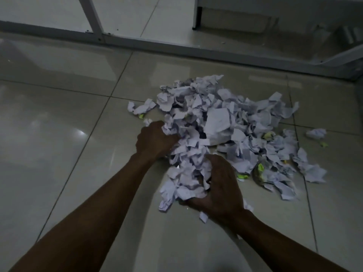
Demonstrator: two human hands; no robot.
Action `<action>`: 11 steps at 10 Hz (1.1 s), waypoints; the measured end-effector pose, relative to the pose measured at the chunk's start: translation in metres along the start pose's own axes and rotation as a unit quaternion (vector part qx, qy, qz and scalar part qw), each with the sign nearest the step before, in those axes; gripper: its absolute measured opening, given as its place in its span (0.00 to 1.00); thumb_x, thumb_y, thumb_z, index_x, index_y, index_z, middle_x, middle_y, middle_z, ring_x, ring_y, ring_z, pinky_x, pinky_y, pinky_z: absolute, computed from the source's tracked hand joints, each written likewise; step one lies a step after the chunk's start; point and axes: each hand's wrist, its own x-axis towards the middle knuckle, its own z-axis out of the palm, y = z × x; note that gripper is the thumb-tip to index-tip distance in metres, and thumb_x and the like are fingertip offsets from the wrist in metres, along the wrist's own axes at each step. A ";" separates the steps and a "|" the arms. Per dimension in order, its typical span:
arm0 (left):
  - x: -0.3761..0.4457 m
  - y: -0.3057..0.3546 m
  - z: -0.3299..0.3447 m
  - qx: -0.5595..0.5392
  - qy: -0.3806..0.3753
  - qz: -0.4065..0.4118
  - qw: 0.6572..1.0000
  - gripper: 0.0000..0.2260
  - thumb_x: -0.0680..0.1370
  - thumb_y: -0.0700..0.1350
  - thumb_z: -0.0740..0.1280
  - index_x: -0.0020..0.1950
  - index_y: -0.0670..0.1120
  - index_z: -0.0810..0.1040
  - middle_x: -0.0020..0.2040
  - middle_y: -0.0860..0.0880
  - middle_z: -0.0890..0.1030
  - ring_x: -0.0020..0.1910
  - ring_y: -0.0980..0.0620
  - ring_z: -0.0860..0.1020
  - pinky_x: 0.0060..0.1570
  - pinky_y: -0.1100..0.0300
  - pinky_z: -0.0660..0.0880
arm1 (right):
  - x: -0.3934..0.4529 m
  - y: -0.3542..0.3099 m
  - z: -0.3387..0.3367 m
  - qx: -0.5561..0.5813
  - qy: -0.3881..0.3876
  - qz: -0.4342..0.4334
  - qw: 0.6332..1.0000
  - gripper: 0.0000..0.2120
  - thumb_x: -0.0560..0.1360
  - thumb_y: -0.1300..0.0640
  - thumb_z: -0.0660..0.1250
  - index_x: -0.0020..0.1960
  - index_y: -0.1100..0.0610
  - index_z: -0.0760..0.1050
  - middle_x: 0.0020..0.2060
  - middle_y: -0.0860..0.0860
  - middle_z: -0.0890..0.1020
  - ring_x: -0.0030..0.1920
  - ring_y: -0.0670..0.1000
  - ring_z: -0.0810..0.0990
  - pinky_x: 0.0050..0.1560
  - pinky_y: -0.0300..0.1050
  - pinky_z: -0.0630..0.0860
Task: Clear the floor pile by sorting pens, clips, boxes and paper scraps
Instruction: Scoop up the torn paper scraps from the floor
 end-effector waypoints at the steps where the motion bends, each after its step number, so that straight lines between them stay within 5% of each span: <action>1: -0.022 0.012 0.021 0.024 -0.008 0.049 0.998 0.18 0.67 0.62 0.67 0.31 0.52 0.64 0.34 0.52 0.73 0.42 0.45 0.78 0.38 0.59 0.66 | 0.002 -0.005 0.005 0.029 0.016 0.028 0.999 0.55 0.64 0.24 0.63 0.76 0.62 0.57 0.74 0.58 0.64 0.75 0.59 0.61 0.75 0.56 0.57; 2: -0.038 0.021 0.035 0.038 -0.035 0.072 0.996 0.14 0.68 0.56 0.66 0.32 0.51 0.64 0.35 0.51 0.75 0.40 0.46 0.77 0.38 0.59 0.67 | 0.007 -0.010 0.005 0.039 0.040 0.041 0.998 0.53 0.66 0.22 0.51 0.79 0.57 0.47 0.76 0.59 0.58 0.77 0.59 0.55 0.76 0.52 0.52; 4: -0.044 0.032 0.028 -0.026 -0.205 0.096 0.974 0.10 0.66 0.52 0.63 0.24 0.54 0.72 0.27 0.54 0.71 0.30 0.53 0.73 0.34 0.60 0.64 | 0.017 -0.008 0.007 0.058 0.062 0.034 0.996 0.44 0.72 0.27 0.50 0.79 0.52 0.53 0.74 0.60 0.63 0.75 0.61 0.59 0.73 0.60 0.58; 5: -0.041 0.036 0.017 -0.098 -0.305 0.067 0.945 0.17 0.74 0.41 0.68 0.26 0.53 0.72 0.27 0.59 0.75 0.28 0.64 0.73 0.34 0.66 0.69 | 0.014 0.010 0.024 0.082 0.032 0.001 0.996 0.32 0.75 0.28 0.44 0.76 0.37 0.47 0.76 0.53 0.61 0.75 0.57 0.59 0.77 0.51 0.49; 6: -0.038 0.040 0.011 -0.112 -0.360 0.005 0.926 0.04 0.74 0.40 0.69 0.41 0.47 0.79 0.37 0.55 0.80 0.37 0.56 0.77 0.34 0.67 0.72 | 0.021 0.019 0.038 0.095 0.098 -0.022 0.990 0.24 0.83 0.41 0.39 0.78 0.40 0.42 0.77 0.38 0.50 0.75 0.37 0.47 0.70 0.31 0.47; 7: -0.037 0.039 0.011 -0.130 -0.361 -0.021 0.923 0.05 0.72 0.40 0.71 0.39 0.49 0.79 0.36 0.54 0.81 0.35 0.56 0.78 0.35 0.65 0.74 | 0.023 0.017 0.033 0.039 0.093 -0.038 0.994 0.25 0.82 0.39 0.40 0.78 0.41 0.41 0.77 0.38 0.48 0.76 0.37 0.42 0.73 0.36 0.43; 8: -0.048 0.028 0.012 -0.231 -0.254 -0.070 0.937 0.05 0.66 0.43 0.75 0.32 0.48 0.80 0.32 0.50 0.82 0.34 0.53 0.80 0.37 0.63 0.75 | 0.026 0.007 0.012 0.024 0.047 -0.039 0.998 0.33 0.78 0.33 0.35 0.75 0.46 0.60 0.76 0.40 0.56 0.76 0.46 0.53 0.75 0.38 0.43; 9: -0.066 0.015 0.003 -0.366 -0.118 -0.113 0.916 0.05 0.69 0.38 0.74 0.39 0.38 0.81 0.33 0.44 0.82 0.32 0.51 0.81 0.31 0.65 0.75 | 0.023 0.009 0.014 0.064 0.052 -0.030 0.996 0.38 0.75 0.30 0.38 0.68 0.52 0.70 0.65 0.56 0.73 0.68 0.56 0.67 0.71 0.35 0.47; 10: -0.073 0.004 -0.021 -0.416 -0.046 -0.111 0.901 0.06 0.71 0.38 0.73 0.39 0.38 0.78 0.29 0.43 0.77 0.26 0.50 0.76 0.26 0.64 0.72 | 0.020 0.005 0.014 0.059 0.060 -0.055 0.995 0.26 0.78 0.34 0.43 0.71 0.40 0.62 0.65 0.53 0.75 0.69 0.47 0.66 0.73 0.36 0.46; 11: -0.078 -0.006 -0.040 -0.438 0.003 -0.122 0.891 0.13 0.72 0.38 0.72 0.31 0.43 0.72 0.22 0.47 0.73 0.19 0.52 0.70 0.22 0.66 0.67 | 0.021 0.002 0.018 0.023 0.103 -0.060 0.993 0.21 0.76 0.44 0.54 0.58 0.56 0.75 0.51 0.59 0.81 0.52 0.62 0.79 0.62 0.54 0.71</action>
